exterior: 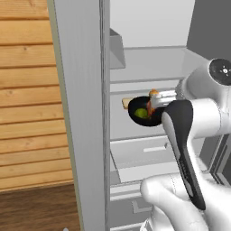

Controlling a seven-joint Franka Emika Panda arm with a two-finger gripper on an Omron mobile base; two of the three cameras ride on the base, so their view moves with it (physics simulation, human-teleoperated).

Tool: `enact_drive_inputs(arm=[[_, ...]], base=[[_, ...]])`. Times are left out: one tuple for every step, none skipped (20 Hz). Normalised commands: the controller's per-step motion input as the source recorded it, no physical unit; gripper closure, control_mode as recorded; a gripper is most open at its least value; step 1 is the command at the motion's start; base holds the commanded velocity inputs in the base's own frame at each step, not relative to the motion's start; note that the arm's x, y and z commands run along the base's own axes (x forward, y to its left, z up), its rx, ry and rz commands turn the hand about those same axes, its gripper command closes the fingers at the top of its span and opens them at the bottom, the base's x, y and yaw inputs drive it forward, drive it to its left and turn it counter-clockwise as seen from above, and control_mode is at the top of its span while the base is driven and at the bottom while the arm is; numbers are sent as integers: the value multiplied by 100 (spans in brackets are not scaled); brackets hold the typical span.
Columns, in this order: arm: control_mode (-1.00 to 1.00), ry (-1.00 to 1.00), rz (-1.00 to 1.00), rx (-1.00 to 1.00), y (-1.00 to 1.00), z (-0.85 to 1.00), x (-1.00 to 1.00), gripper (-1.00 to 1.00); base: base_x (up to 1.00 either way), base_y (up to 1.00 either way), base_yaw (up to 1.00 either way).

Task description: Pick the chicken drumstick and lime from their plates and place them in the bowl. Then put the bowl in the fridge.

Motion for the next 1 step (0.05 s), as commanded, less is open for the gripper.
enact_drive_inputs(arm=[[-100, 0, 9, 0, 0, 66, -34, -100]], base=[[0, 0, 0]])
